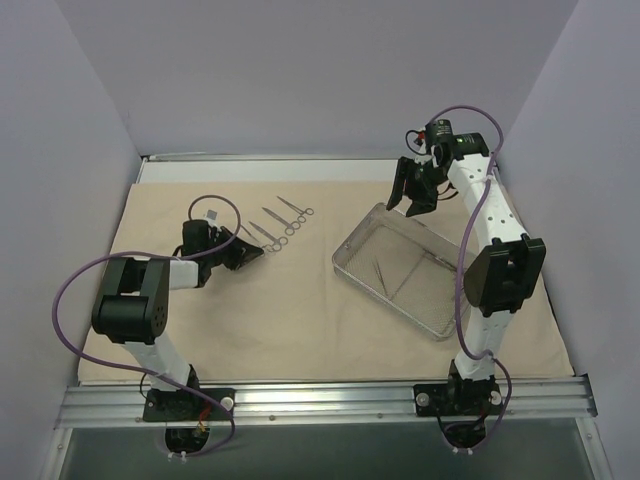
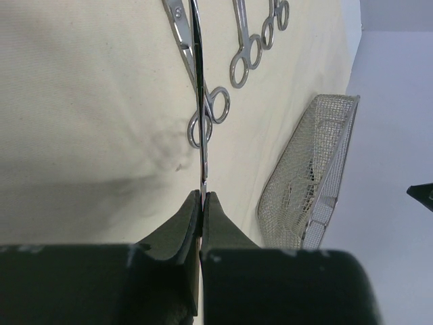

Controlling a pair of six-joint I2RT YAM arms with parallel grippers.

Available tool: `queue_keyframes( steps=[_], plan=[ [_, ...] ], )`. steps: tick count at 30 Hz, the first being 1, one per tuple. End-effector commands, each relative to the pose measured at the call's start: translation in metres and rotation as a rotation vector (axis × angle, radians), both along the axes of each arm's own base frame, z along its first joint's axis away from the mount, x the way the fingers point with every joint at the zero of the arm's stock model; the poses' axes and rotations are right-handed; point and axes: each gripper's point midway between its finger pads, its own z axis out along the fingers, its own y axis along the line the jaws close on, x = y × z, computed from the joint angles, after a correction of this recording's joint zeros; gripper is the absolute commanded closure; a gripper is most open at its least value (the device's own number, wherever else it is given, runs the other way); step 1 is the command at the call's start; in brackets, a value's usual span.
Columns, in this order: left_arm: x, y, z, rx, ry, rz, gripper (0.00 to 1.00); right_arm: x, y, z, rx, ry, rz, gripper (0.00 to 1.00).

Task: Open and lay out the surgical kit
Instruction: Place the medical item in the surgical kit.

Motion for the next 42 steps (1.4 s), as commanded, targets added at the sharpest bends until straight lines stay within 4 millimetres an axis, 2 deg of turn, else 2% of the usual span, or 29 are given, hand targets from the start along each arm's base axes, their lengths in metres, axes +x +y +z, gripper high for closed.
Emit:
queue_keyframes(
  steps=[1,7,18,23,24,27,32,35,37,39,40,41,42],
  plan=[
    [0.003,0.003,0.010,-0.027,-0.041,0.016,0.98,-0.011,-0.003,0.016,0.000,-0.010,-0.015,0.48],
    [0.003,0.003,0.002,-0.059,-0.022,0.029,0.88,-0.012,-0.003,0.016,0.002,-0.009,-0.012,0.48],
    [0.000,0.002,-0.019,-0.081,0.038,0.049,0.88,-0.012,-0.003,0.016,0.003,-0.008,-0.009,0.48],
    [-0.006,0.005,-0.023,-0.062,0.076,0.054,0.84,-0.012,-0.003,0.017,0.001,-0.009,-0.008,0.48],
    [-0.006,0.007,-0.023,-0.056,0.078,0.057,0.79,-0.012,-0.004,0.016,0.000,-0.008,-0.008,0.48],
    [-0.008,0.012,-0.026,-0.022,0.099,0.062,0.71,-0.012,-0.004,0.015,0.000,-0.009,-0.008,0.48],
    [-0.015,0.017,-0.031,0.024,0.150,0.064,0.47,-0.012,-0.003,0.014,0.003,-0.008,-0.009,0.48],
    [-0.017,0.024,-0.030,0.073,0.163,0.062,0.40,-0.012,-0.003,0.013,0.004,-0.009,-0.010,0.48],
    [-0.021,0.027,-0.028,0.101,0.184,0.057,0.39,-0.012,-0.004,0.013,0.001,-0.007,-0.011,0.48],
    [-0.017,0.034,-0.020,0.156,0.209,0.062,0.38,-0.015,-0.009,0.013,-0.019,-0.001,-0.020,0.48],
    [-0.043,0.040,-0.029,0.214,0.343,0.031,0.38,-0.016,-0.016,0.012,-0.052,0.001,-0.037,0.48],
    [-0.036,0.042,-0.016,0.241,0.337,0.023,0.37,-0.021,-0.026,0.011,-0.078,0.017,-0.056,0.48],
    [-0.042,0.045,-0.013,0.271,0.360,0.007,0.37,-0.023,-0.033,0.008,-0.100,0.026,-0.071,0.48]
  ],
)
